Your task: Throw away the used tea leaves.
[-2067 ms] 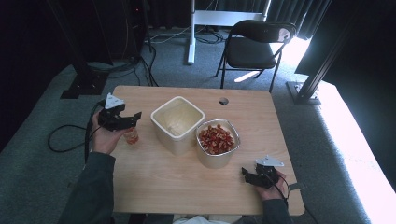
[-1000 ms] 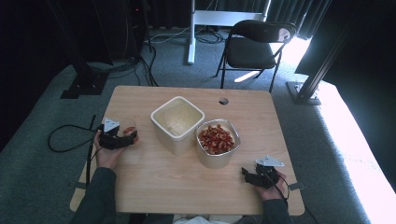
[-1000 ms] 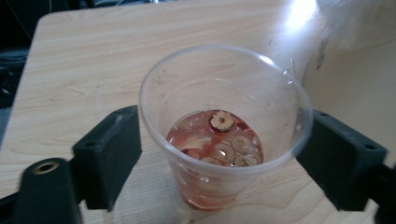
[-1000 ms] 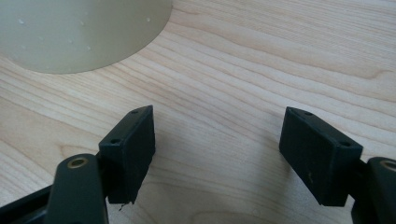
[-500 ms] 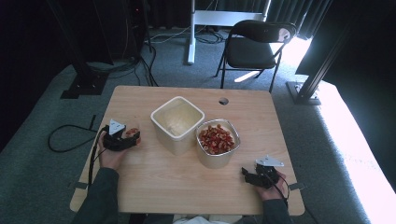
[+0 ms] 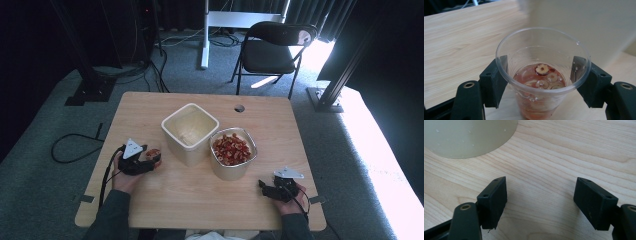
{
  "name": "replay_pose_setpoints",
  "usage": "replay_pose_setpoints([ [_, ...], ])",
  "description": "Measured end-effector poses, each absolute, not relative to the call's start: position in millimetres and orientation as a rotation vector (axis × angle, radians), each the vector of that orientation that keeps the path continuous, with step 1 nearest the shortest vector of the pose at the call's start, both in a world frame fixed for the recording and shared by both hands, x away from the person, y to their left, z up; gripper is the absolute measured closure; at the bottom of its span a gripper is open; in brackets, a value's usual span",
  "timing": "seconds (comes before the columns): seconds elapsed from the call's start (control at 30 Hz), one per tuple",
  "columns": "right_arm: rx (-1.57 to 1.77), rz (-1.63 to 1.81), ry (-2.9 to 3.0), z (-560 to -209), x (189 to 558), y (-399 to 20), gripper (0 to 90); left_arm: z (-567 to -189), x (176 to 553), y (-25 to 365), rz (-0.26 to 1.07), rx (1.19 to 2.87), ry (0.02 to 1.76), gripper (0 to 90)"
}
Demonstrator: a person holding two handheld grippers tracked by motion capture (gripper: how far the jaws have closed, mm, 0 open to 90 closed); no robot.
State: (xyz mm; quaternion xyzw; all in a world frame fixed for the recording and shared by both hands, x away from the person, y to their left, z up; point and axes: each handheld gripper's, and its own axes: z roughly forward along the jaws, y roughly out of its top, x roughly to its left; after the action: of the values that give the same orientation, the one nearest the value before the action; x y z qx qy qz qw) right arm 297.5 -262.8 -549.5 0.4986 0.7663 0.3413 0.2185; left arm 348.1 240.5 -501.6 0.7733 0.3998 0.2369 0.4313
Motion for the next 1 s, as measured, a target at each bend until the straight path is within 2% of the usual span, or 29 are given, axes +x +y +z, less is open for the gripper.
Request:
replay_pose_setpoints([
  [0.67,1.377,0.945,2.123,-549.5,297.5,-262.9,26.2,-478.3,312.6,157.0,0.436,1.967,0.667,31.7],
  [1.0,1.377,0.945,2.123,-549.5,297.5,-262.9,26.2,-490.1,307.4,103.1,0.354,2.000,0.555,31.7],
])
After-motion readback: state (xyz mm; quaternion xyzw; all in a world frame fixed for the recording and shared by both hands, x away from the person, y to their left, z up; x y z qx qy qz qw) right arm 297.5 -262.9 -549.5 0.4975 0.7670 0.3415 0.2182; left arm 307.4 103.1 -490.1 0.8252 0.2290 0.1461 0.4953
